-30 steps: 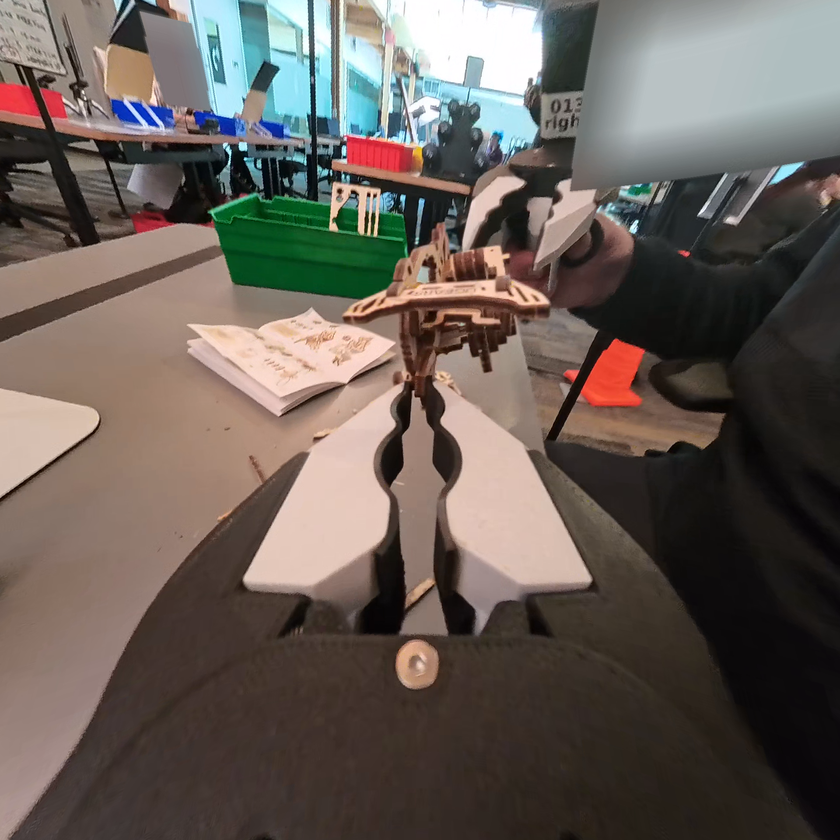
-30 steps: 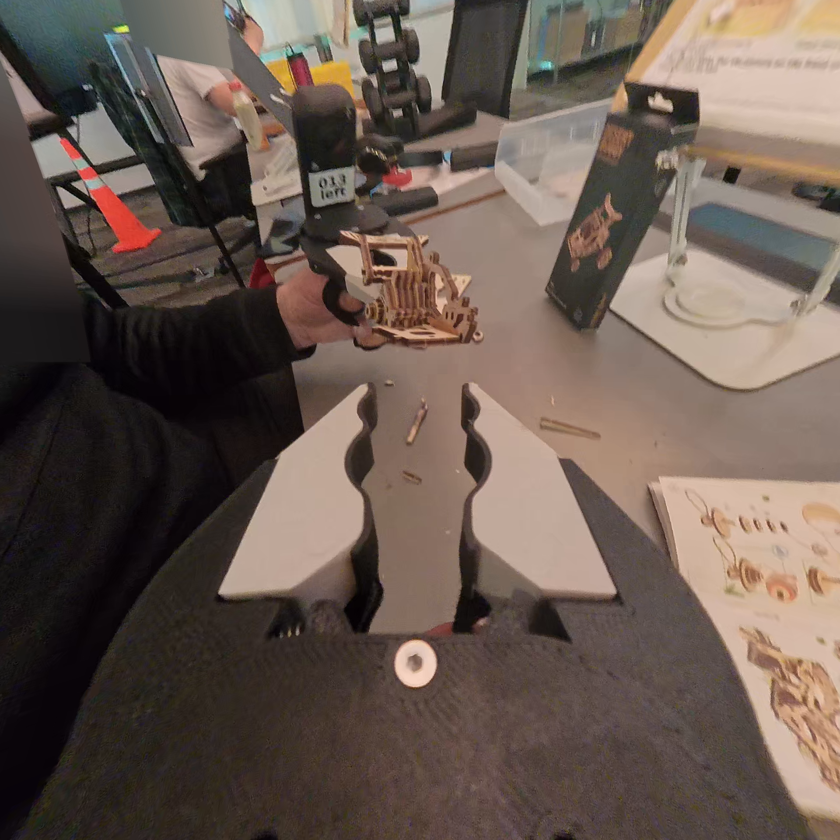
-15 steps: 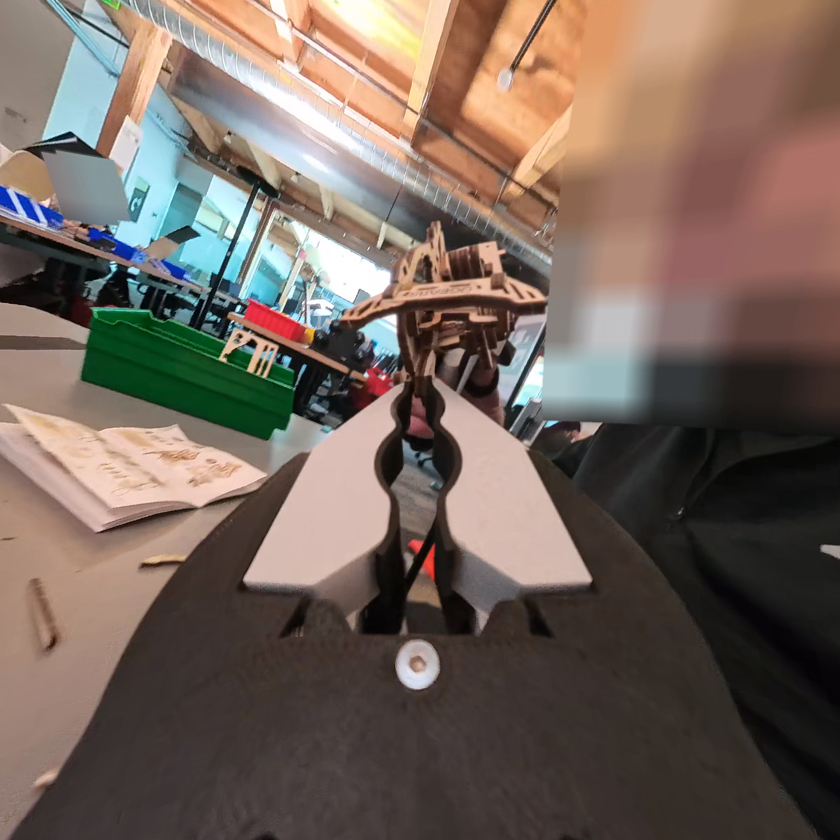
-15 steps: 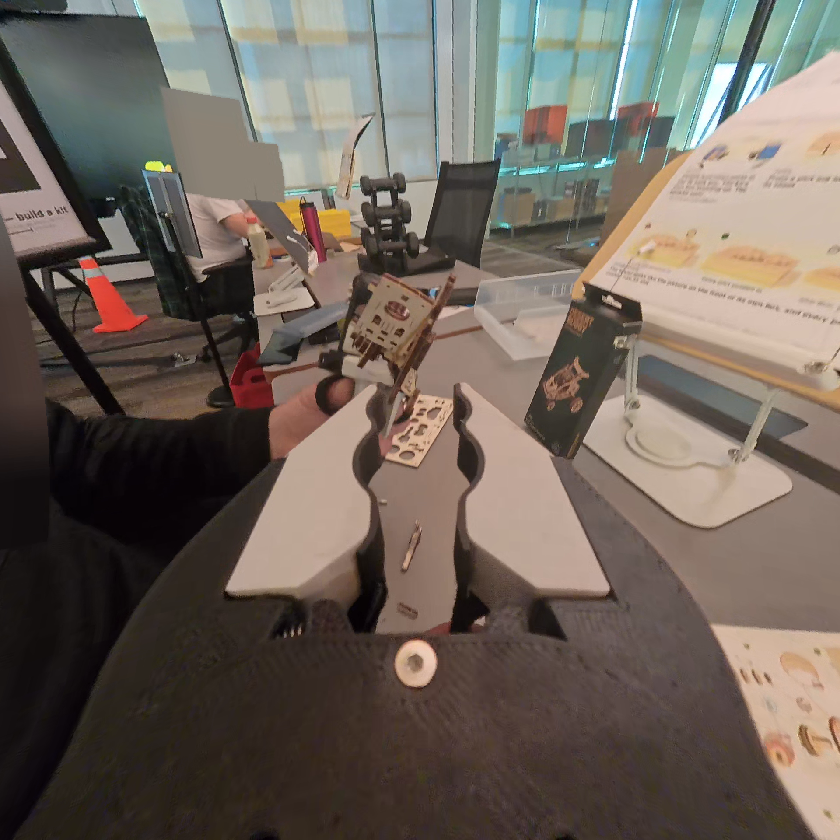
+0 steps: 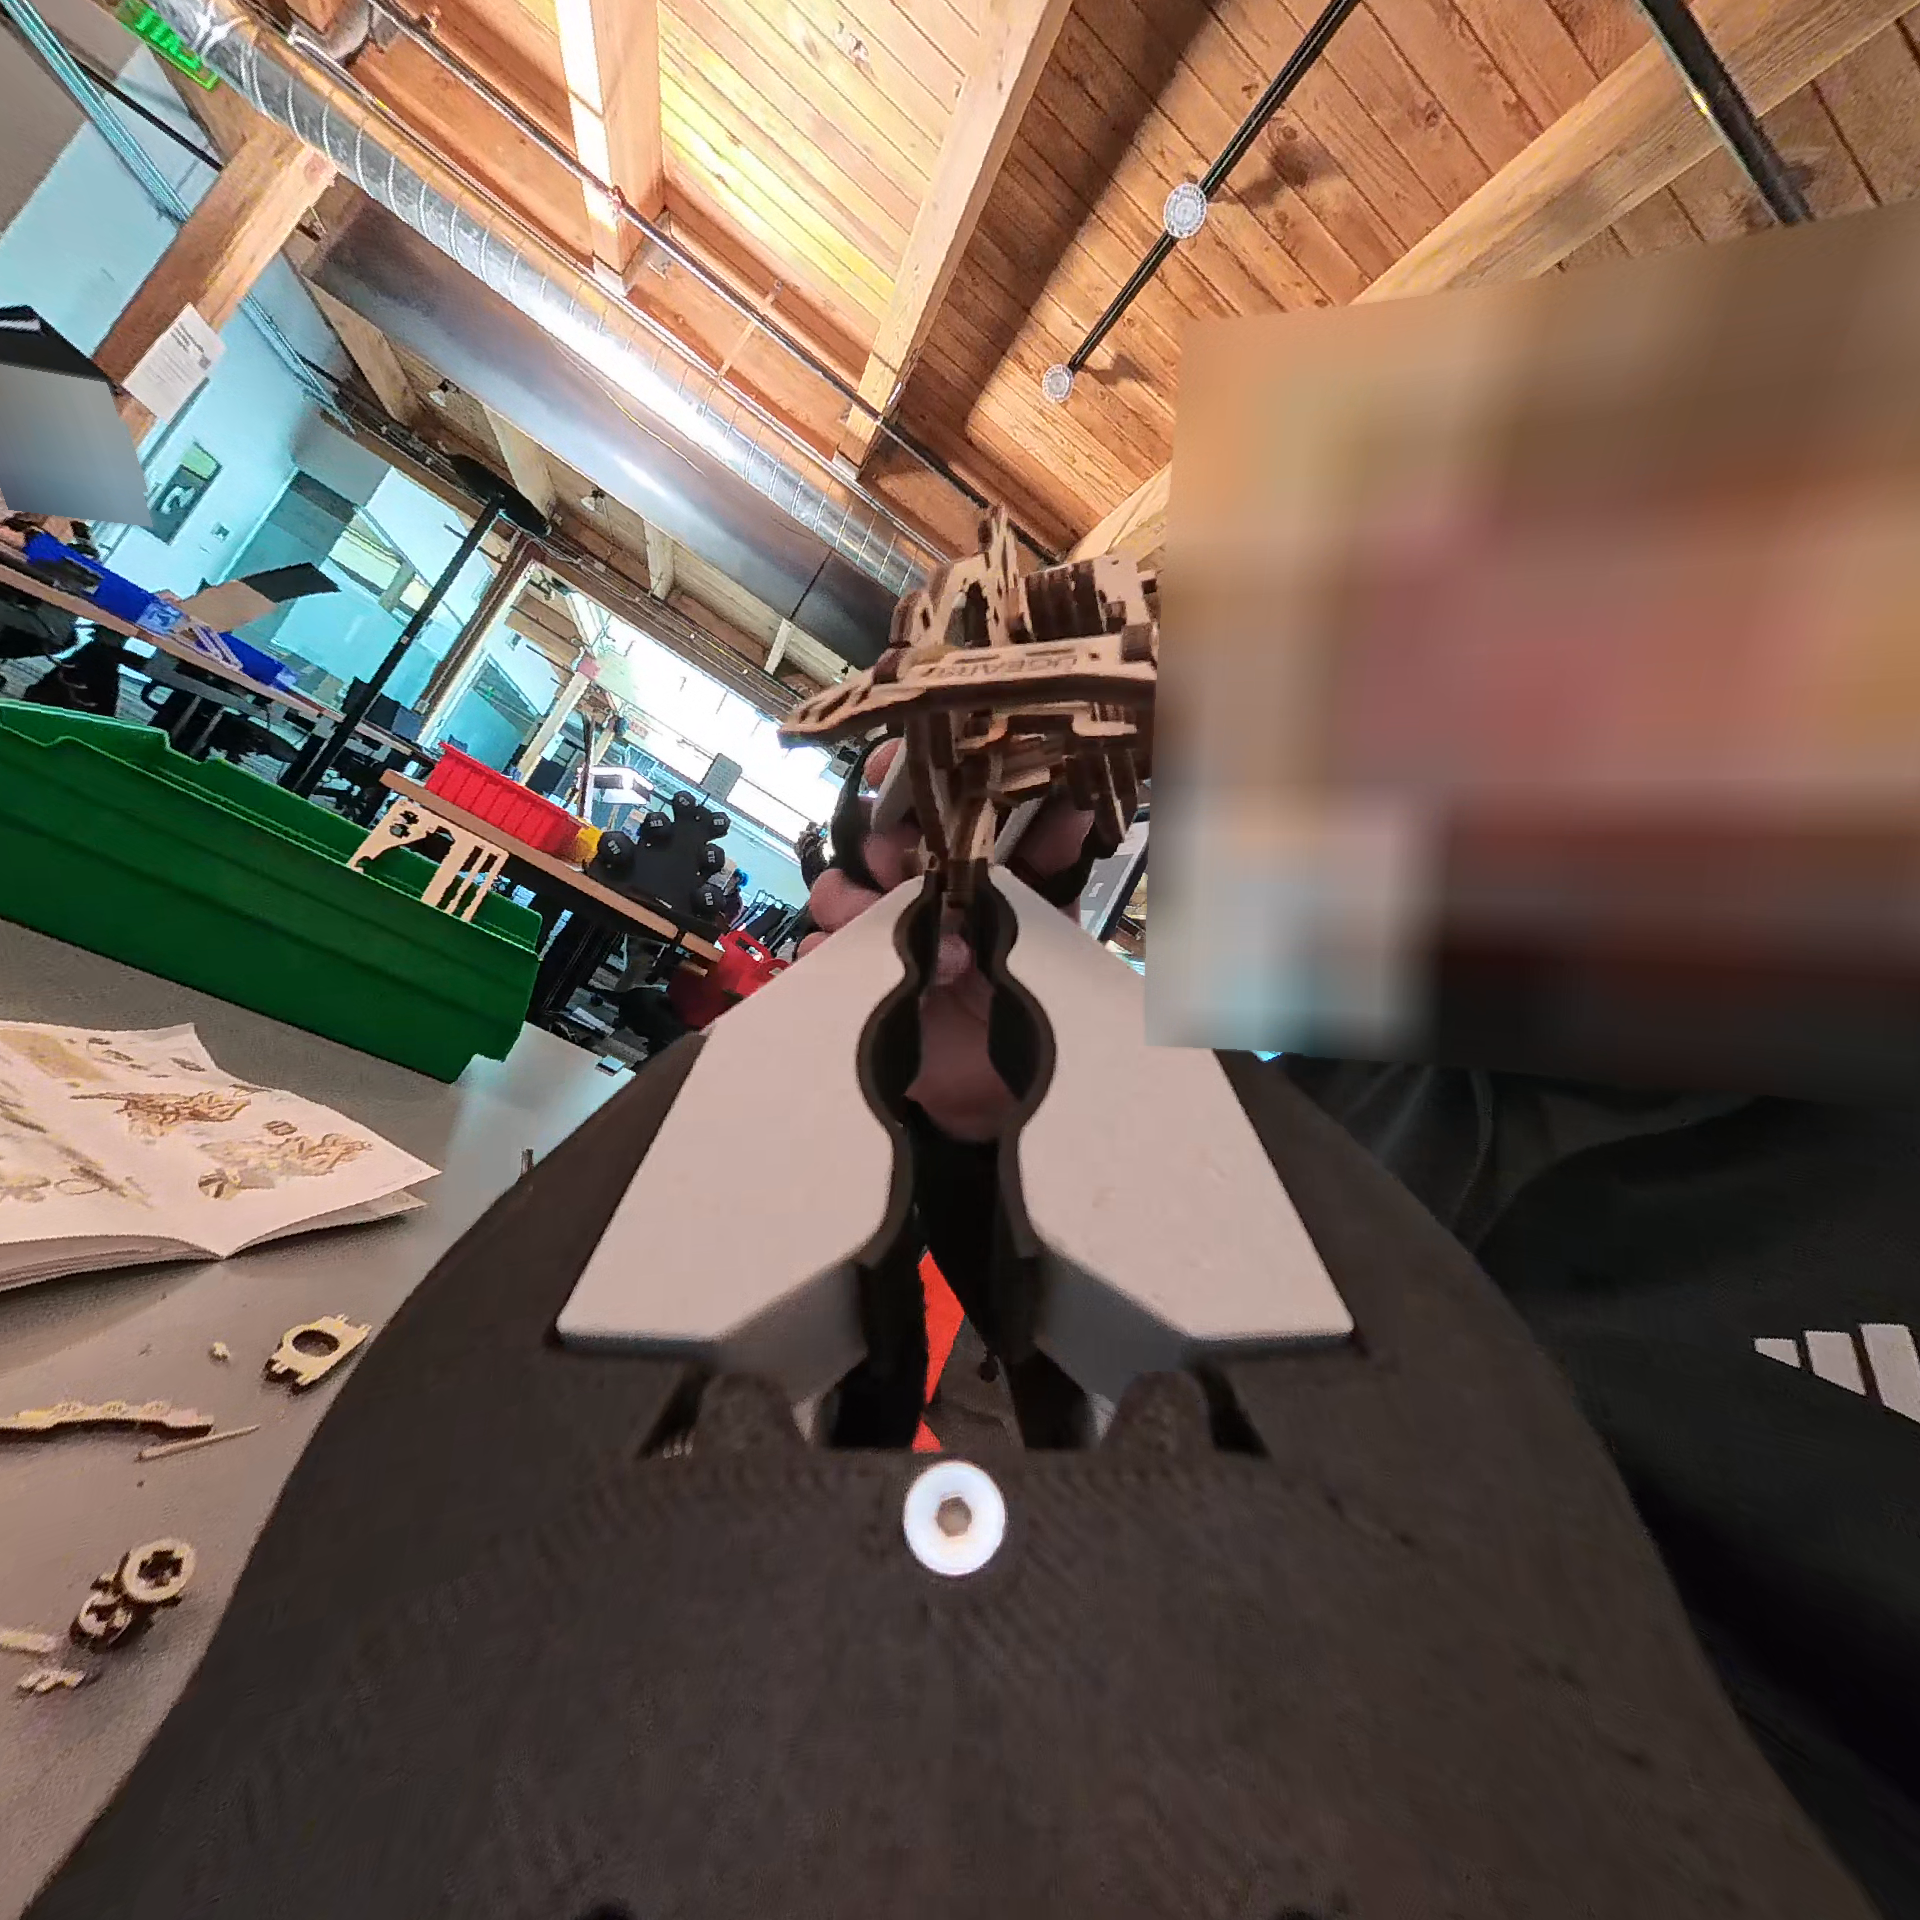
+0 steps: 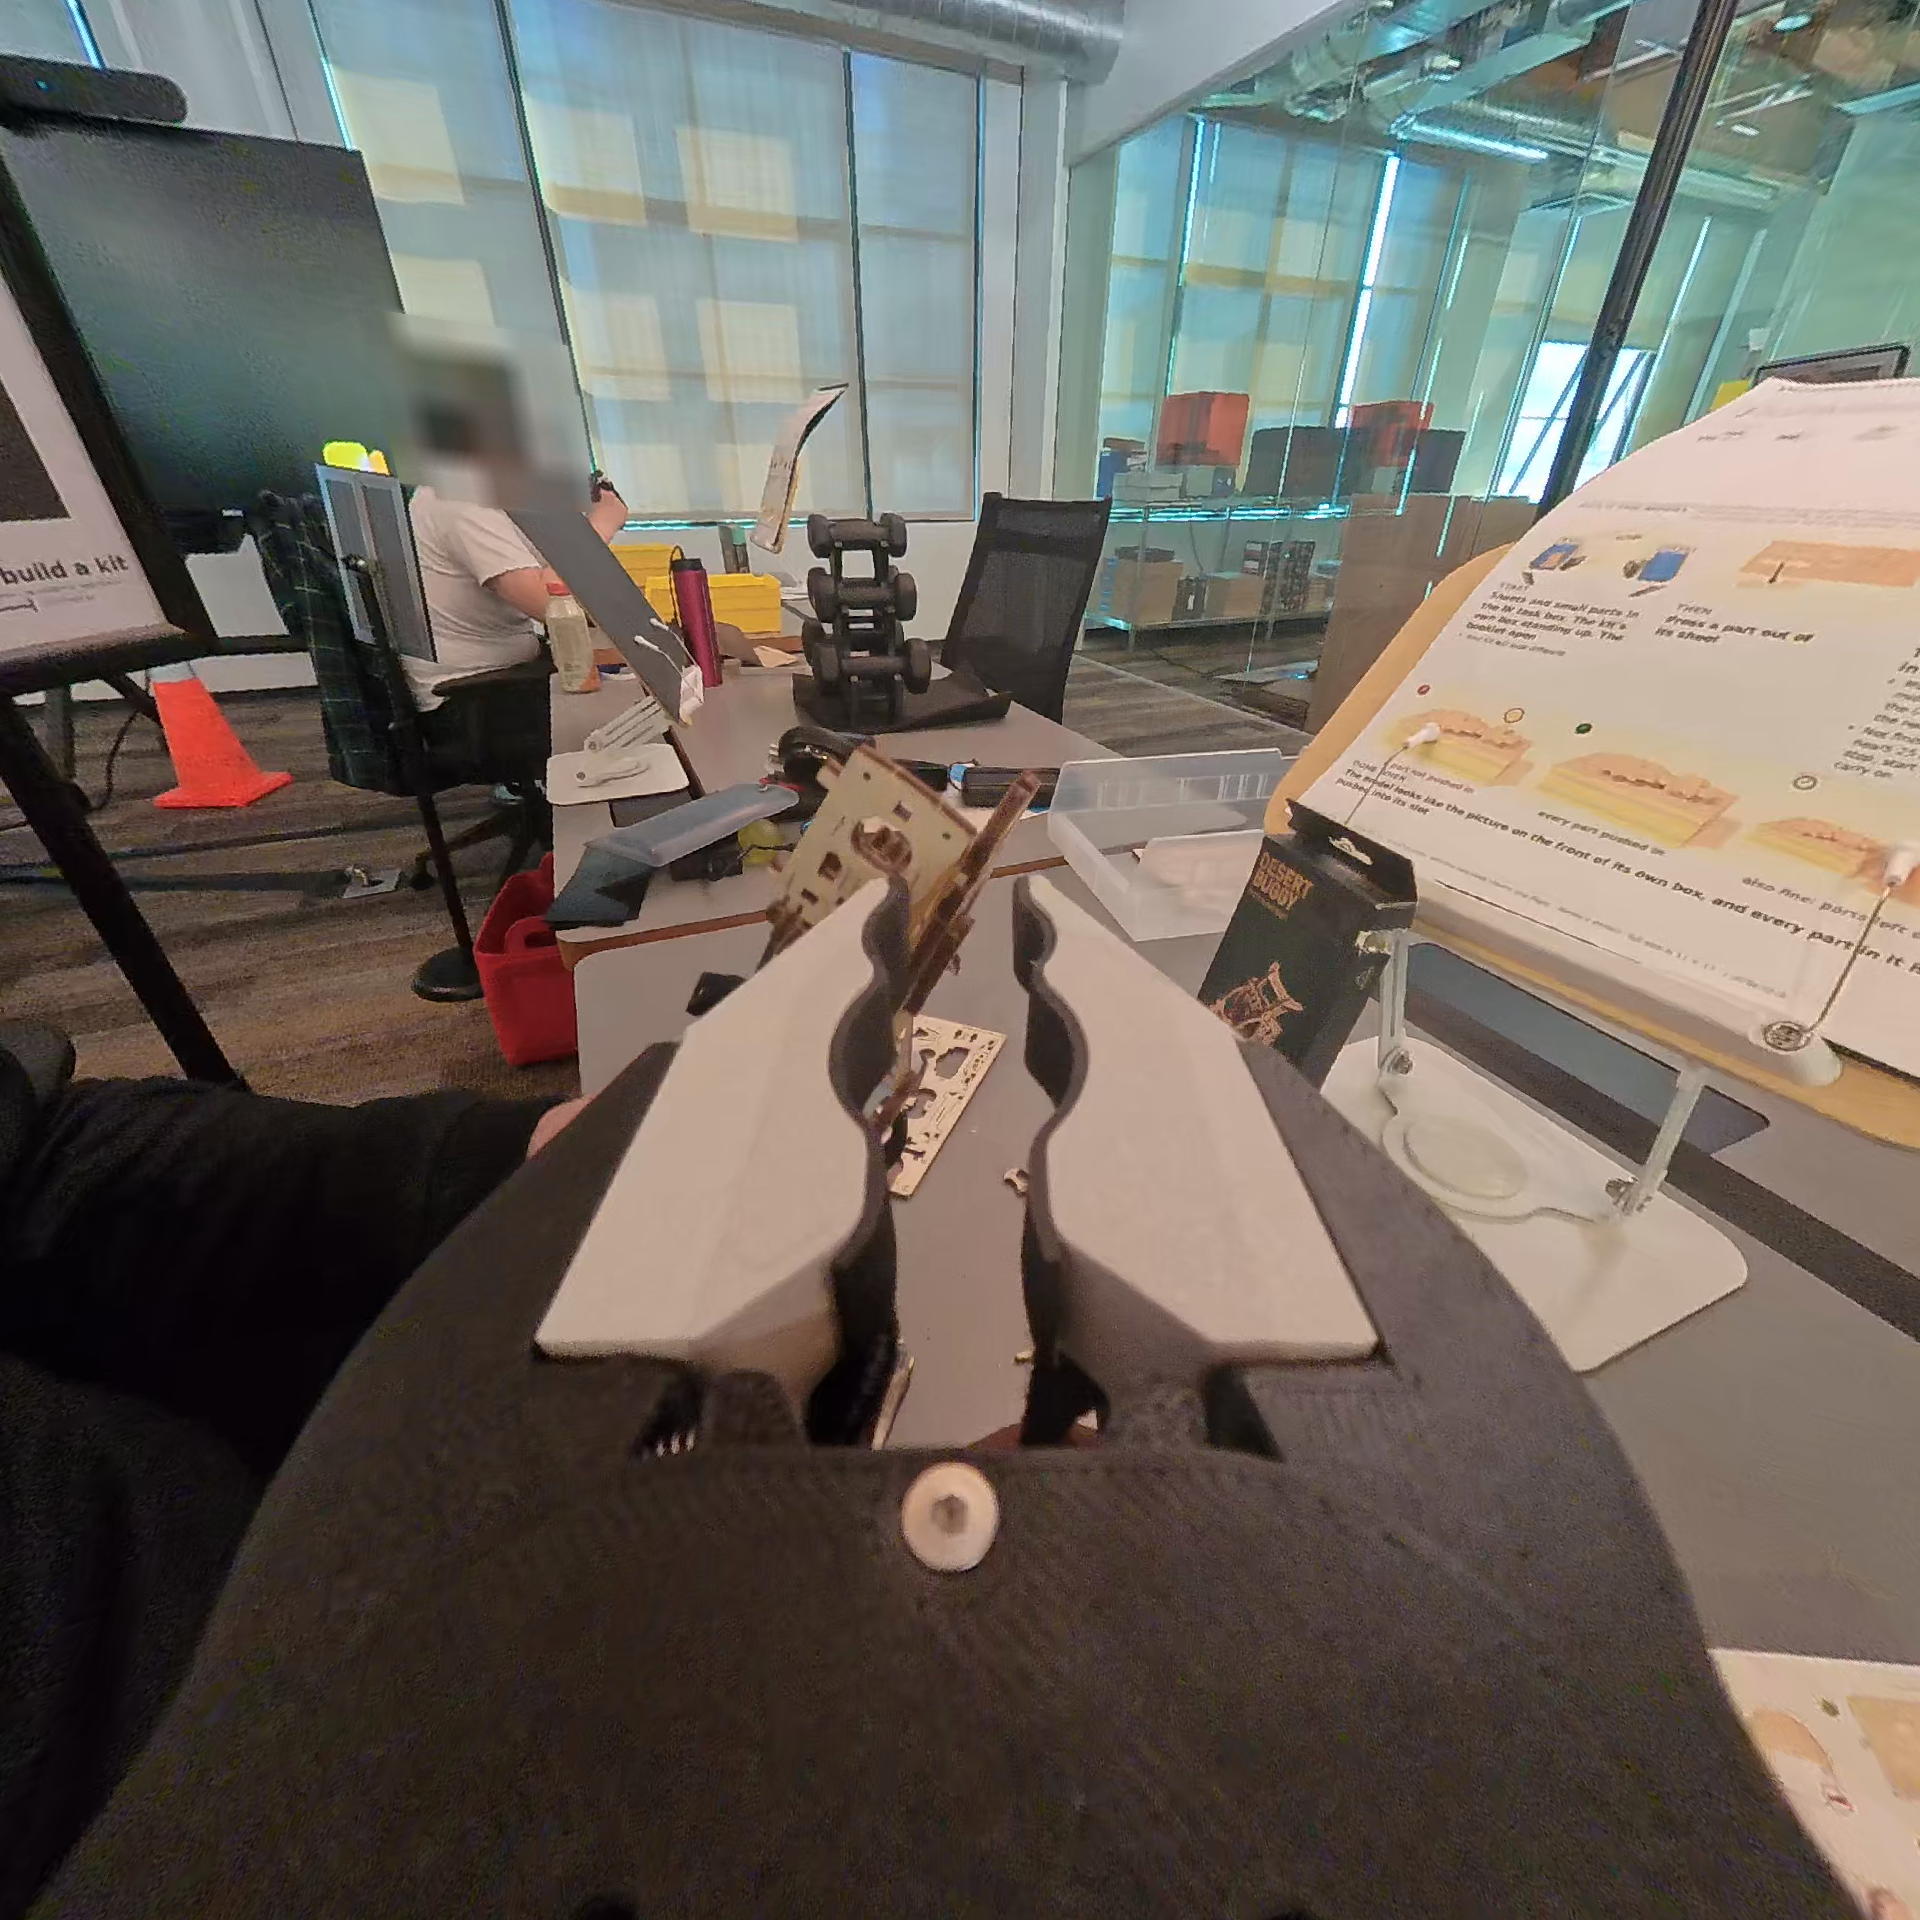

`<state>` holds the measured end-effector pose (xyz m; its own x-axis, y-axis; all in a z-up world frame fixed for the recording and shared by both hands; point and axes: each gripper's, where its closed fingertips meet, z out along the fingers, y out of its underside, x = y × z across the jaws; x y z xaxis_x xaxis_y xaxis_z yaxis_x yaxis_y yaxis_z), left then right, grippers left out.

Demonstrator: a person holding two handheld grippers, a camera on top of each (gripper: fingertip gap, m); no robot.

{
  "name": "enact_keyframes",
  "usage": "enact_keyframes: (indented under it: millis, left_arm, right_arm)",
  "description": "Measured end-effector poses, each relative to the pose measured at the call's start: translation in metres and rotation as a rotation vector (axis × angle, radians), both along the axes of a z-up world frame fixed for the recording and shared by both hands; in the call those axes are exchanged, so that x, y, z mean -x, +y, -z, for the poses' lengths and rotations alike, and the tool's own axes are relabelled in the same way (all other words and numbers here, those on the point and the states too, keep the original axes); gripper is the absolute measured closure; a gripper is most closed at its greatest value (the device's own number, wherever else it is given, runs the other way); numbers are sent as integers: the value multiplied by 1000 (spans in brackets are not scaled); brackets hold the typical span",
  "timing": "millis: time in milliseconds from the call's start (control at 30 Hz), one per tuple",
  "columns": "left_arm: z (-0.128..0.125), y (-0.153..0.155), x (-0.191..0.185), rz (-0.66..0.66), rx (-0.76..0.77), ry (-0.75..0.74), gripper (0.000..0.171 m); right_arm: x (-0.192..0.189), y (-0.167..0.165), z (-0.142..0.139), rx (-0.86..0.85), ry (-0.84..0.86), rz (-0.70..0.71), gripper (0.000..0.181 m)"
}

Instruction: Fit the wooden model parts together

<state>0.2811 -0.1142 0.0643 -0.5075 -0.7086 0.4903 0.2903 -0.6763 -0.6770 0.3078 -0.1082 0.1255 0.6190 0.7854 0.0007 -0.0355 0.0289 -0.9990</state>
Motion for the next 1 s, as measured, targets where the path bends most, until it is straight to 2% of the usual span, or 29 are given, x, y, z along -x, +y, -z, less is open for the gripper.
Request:
enact_keyframes:
  millis: [200, 700, 833, 1000]
  left_arm:
    - [1, -1, -1, -10, -10, 1, 168]
    - [0, 0, 1, -51, -9, -1, 168]
    - [1, 2, 0, -113, -59, 32, 168]
    - [1, 0, -1, -171, -138, 82, 169]
  right_arm:
    - [0, 1, 0, 16, 19, -12, 177]
    - [-3, 3, -3, 41, 69, -41, 179]
    - [-1, 0, -3, 51, 59, -56, 174]
    - [-2, 2, -1, 55, 61, -46, 180]
